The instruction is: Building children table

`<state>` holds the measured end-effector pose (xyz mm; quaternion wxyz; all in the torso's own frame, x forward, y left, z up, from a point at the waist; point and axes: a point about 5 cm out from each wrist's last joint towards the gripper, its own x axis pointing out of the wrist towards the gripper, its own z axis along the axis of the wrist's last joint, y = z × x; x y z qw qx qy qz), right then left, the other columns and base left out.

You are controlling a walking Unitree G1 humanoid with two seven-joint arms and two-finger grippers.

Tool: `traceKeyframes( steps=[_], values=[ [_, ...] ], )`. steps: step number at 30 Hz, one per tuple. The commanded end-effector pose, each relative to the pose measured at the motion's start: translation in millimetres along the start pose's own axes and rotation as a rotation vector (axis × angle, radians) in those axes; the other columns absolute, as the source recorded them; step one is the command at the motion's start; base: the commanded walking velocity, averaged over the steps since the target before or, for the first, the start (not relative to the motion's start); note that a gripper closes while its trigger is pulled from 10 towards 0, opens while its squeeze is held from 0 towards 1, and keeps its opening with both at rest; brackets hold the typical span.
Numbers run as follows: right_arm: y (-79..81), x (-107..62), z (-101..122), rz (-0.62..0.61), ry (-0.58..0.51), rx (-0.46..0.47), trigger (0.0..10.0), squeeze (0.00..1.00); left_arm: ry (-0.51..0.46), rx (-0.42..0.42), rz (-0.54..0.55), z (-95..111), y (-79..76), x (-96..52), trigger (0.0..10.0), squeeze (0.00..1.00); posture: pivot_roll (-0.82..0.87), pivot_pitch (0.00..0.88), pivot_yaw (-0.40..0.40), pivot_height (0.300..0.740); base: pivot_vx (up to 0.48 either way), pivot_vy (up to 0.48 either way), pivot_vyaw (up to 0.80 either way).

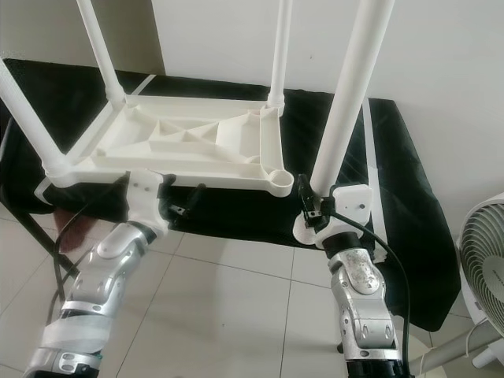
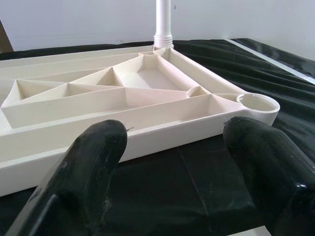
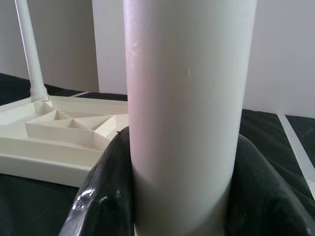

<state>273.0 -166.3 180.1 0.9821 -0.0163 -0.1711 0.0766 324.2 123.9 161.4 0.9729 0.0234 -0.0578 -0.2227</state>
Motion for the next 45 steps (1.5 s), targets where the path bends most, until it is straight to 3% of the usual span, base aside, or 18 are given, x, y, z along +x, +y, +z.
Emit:
traceKeyframes(
  steps=[1, 19, 45],
  values=[
    [0.2, 2.7, 8.0, 0.014, -0.030, -0.011, 10.0, 0.00, 0.007, -0.015, -0.010, -2.6, -0.1, -1.6, 10.0, 0.00, 0.07, 0.008, -0.045, 0.740, 0.000, 0.000, 0.00],
    [0.1, 5.5, 8.8, 0.028, -0.025, -0.020, 10.0, 0.00, -0.006, -0.026, 0.007, 0.3, 2.8, -4.0, 10.0, 0.00, 0.08, 0.010, -0.059, 0.740, 0.000, 0.000, 0.00],
    [0.6, 9.2, 8.2, 0.050, -0.023, -0.031, 10.0, 0.00, -0.018, -0.030, 0.023, -0.1, 3.5, -6.6, 10.0, 0.00, 0.08, 0.000, -0.077, 0.740, 0.276, 0.000, 0.00]
  ],
)
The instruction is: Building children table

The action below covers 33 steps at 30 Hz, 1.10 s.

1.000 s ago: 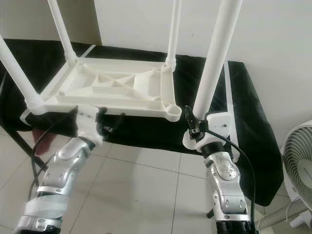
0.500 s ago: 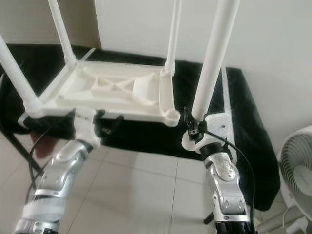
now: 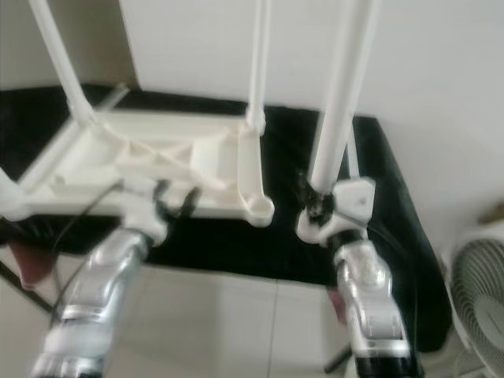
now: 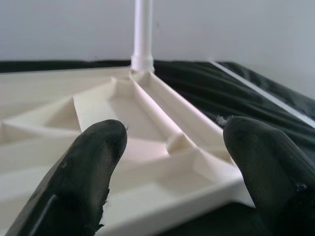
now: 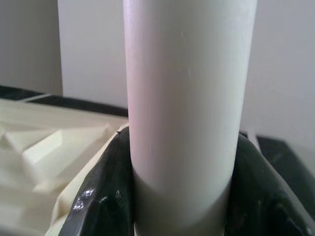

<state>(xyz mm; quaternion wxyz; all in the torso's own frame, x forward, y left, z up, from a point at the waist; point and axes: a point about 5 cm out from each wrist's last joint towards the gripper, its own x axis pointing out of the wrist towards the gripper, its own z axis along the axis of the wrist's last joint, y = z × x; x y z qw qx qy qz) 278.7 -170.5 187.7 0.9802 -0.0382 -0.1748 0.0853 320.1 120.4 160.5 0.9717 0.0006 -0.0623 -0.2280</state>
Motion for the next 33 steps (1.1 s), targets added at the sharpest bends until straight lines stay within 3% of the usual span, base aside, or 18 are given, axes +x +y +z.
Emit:
traceKeyframes(
  steps=[1, 15, 29, 31, 33],
  values=[
    [5.9, 2.1, 3.4, 0.026, -0.019, 0.009, 10.0, 0.00, 0.001, 0.014, 0.031, 0.5, 8.3, -4.6, 10.0, 0.00, 0.08, 0.000, -0.077, 0.740, 0.285, 0.000, 0.00],
    [8.4, 1.4, 1.7, 0.037, -0.012, 0.012, 10.0, 0.00, 0.011, 0.018, 0.027, -0.2, 8.6, -8.8, 10.0, 0.00, 0.09, 0.000, -0.076, 0.740, 0.279, 0.000, 0.00],
    [2.6, -1.3, 0.1, -0.013, -0.004, 0.032, 10.0, 0.00, 0.073, -0.021, 0.036, -3.7, 10.8, -7.1, 10.0, 0.00, 0.07, 0.000, -0.051, 0.740, 0.000, 0.000, 0.00],
    [3.2, -2.1, 0.3, -0.013, -0.003, 0.029, 10.0, 0.00, 0.074, -0.016, 0.011, -2.9, 10.4, -7.6, 10.0, 0.00, 0.05, 0.000, -0.031, 0.740, 0.000, 0.000, 0.00],
    [0.0, -5.4, 0.6, -0.015, -0.002, 0.010, 10.0, 0.00, 0.084, -0.016, -0.092, -4.4, 2.7, -7.8, 10.0, 0.00, 0.05, 0.000, -0.020, 0.740, 0.000, 0.000, 0.00]
  ],
)
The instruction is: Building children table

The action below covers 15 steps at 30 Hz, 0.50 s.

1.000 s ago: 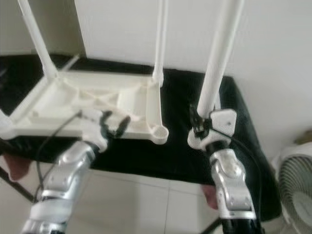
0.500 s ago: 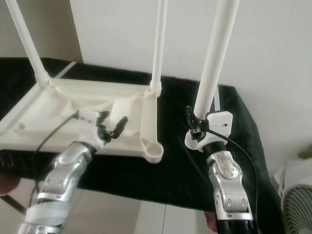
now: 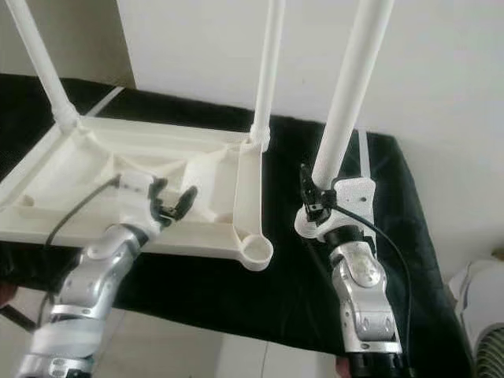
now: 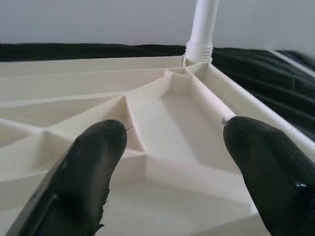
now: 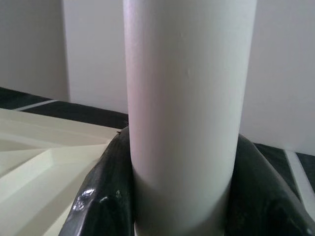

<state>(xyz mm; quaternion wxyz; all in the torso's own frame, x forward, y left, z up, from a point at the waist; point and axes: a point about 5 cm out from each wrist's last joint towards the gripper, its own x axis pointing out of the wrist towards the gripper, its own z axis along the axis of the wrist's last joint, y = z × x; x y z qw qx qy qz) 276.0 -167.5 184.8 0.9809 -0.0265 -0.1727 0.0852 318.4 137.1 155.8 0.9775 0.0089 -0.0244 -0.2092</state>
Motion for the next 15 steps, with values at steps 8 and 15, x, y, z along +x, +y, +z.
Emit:
traceKeyframes(
  steps=[8, 15],
  values=[
    [-8.5, -7.9, 2.4, -0.047, -0.007, -0.038, 10.0, 0.00, 0.032, -0.033, -0.137, 1.5, -8.4, 9.2, 10.0, 0.00, 0.03, 0.000, 0.023, 0.740, 0.000, 0.000, 0.00],
    [-6.2, -8.0, 3.1, -0.070, -0.015, -0.030, 10.0, 0.00, 0.038, -0.046, -0.122, 2.4, -4.9, 10.1, 10.0, 0.00, 0.03, 0.000, 0.044, 0.740, 0.000, 0.000, 0.00]
  ],
)
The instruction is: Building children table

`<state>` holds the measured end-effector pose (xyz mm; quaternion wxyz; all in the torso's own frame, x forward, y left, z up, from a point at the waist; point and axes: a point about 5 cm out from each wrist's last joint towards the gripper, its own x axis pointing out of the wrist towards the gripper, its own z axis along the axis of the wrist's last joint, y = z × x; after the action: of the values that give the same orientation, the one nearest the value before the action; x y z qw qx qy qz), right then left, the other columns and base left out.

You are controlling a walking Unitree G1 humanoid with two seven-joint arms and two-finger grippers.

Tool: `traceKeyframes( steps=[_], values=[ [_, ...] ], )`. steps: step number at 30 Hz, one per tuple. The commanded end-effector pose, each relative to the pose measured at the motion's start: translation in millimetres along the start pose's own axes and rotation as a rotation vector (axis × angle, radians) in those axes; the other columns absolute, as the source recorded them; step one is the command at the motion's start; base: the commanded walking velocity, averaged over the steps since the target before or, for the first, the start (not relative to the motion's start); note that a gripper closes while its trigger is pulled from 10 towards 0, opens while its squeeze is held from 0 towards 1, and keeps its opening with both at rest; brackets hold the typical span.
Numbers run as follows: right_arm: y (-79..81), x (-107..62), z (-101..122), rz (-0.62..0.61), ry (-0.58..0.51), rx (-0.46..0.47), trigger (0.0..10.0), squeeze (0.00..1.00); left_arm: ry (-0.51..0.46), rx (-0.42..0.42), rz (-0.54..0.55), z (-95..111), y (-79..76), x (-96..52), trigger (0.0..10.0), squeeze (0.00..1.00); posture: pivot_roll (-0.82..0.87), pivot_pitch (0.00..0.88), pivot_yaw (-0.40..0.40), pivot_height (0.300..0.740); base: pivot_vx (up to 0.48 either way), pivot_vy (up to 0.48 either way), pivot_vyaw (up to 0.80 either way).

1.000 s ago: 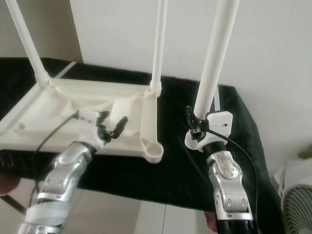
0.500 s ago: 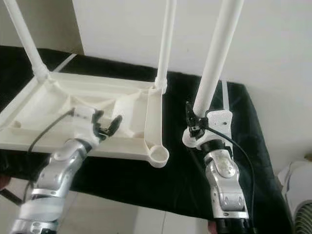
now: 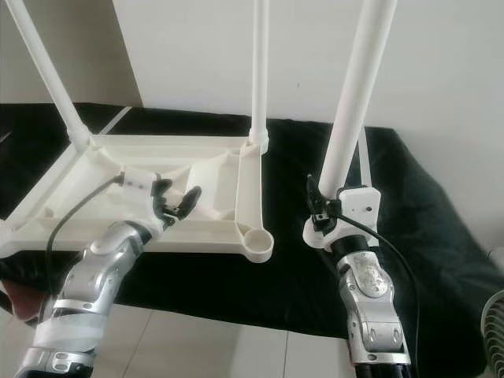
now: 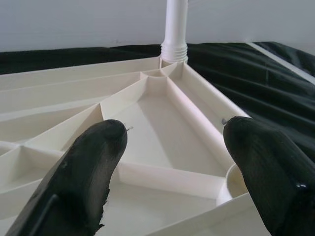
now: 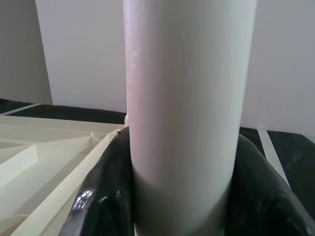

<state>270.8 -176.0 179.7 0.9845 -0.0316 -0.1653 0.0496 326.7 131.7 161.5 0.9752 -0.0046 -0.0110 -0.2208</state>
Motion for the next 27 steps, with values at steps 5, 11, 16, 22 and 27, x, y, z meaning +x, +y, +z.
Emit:
traceKeyframes(
  steps=[5, 11, 16, 22, 27],
  values=[
    [0.3, -2.5, 6.6, -0.042, -0.040, -0.008, 10.0, 0.00, 0.028, -0.013, -0.103, -4.3, -3.4, 0.7, 10.0, 0.00, 0.02, 0.003, 0.059, 0.740, 0.000, 0.283, 0.00],
    [-2.5, -3.9, 7.3, -0.075, -0.045, -0.009, 10.0, 0.00, 0.020, -0.018, -0.113, -1.1, -4.0, 4.2, 10.0, 0.00, 0.02, 0.002, 0.067, 0.740, 0.000, 0.283, 0.00],
    [-4.3, -4.6, 7.9, -0.083, -0.047, -0.015, 10.0, 0.00, 0.023, -0.013, -0.122, -0.6, -4.4, 4.7, 10.0, 0.00, 0.01, 0.002, 0.073, 0.740, 0.000, 0.293, 0.00],
    [-10.9, -5.3, 17.5, -0.125, -0.103, -0.034, 10.0, 0.00, 0.016, 0.003, -0.133, 2.1, -5.9, 6.8, 10.0, 0.00, 0.01, 0.000, 0.077, 0.740, 0.000, 0.309, 0.00],
    [-13.8, -3.0, 31.1, -0.144, -0.175, -0.045, 10.0, 0.00, 0.012, 0.003, -0.141, 3.4, -6.7, 8.1, 10.0, 0.00, 0.01, 0.000, 0.078, 0.740, 0.000, 0.313, 0.00]
  ],
)
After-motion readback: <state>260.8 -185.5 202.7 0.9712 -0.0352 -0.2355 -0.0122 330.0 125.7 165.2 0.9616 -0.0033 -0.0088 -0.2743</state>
